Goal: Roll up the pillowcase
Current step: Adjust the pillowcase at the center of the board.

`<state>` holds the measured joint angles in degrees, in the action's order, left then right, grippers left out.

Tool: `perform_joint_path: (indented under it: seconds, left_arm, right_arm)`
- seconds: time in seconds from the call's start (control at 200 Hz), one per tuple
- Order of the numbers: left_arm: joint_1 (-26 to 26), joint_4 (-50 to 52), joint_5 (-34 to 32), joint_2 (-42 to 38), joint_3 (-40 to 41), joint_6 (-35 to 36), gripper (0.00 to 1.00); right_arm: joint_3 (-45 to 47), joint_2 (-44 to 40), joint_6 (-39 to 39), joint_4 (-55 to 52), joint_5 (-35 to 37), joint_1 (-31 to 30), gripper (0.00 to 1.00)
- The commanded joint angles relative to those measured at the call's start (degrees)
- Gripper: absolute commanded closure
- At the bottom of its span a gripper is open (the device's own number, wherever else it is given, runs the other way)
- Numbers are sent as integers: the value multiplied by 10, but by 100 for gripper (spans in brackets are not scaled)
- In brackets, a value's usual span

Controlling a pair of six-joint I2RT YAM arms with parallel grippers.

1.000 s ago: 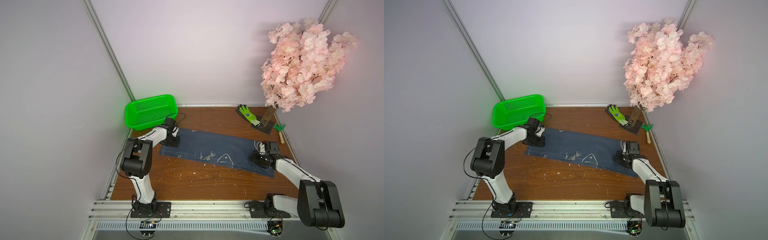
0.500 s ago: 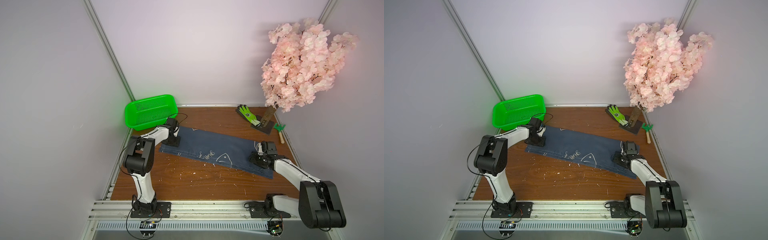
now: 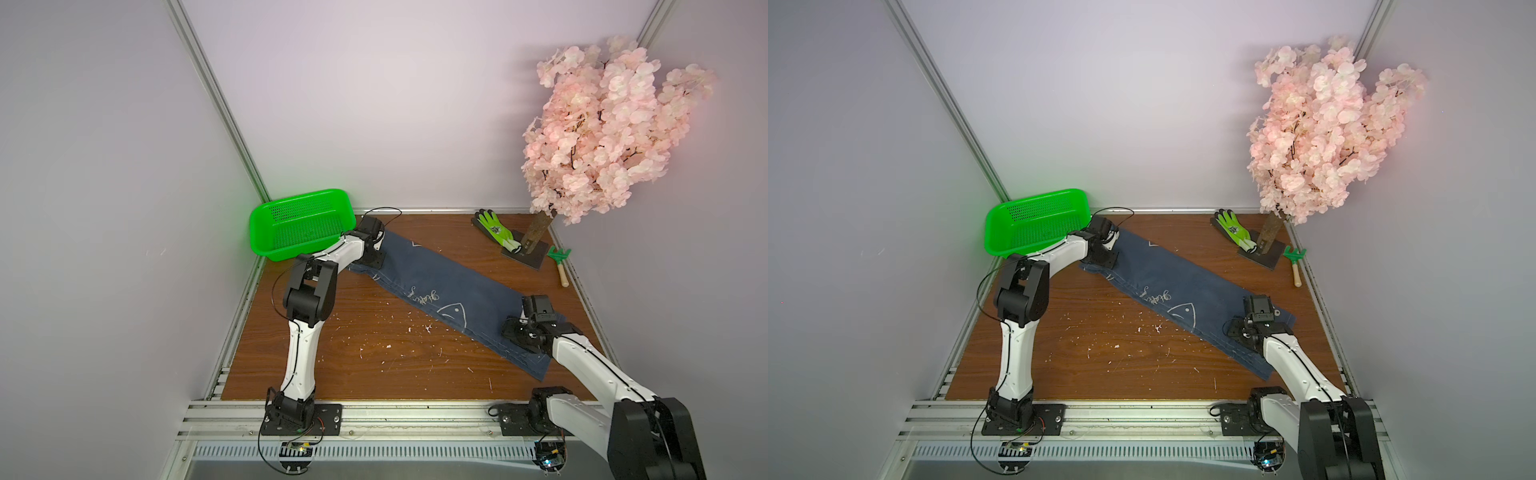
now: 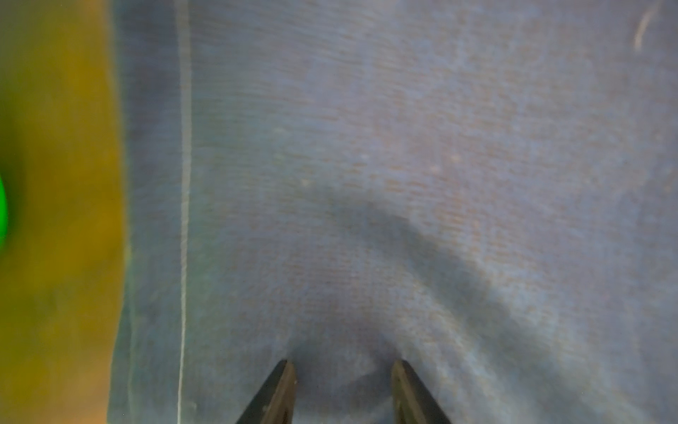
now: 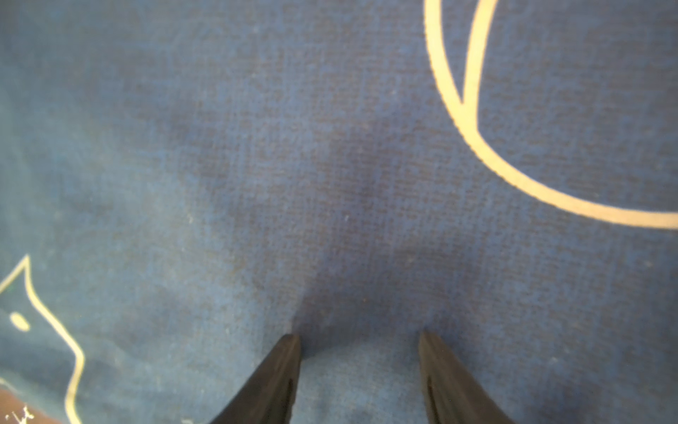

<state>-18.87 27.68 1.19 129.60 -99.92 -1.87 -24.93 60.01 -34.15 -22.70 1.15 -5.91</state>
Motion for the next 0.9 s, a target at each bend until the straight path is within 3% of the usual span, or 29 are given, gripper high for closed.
perform_joint_path:
  seconds: [0.0,0.265,0.49,0.681,0.896]
  left_arm:
    - [-6,16,-27,56,-70,20,53]
    - [-1,25,-77,156,-216,45,53]
    - [17,7,-41,179,-266,45,53]
    - [15,-4,0,137,-269,26,53]
    - [-1,15,49,38,-221,-36,52]
  right_arm:
    - [8,-3,-16,-32,-6,-9,42]
    - [1,24,-2,-35,-35,-81,42]
    - [-9,39,-16,-58,-35,-151,42]
    - [-52,12,-15,-116,-29,-188,43]
    - [-232,58,87,-143,7,-188,43]
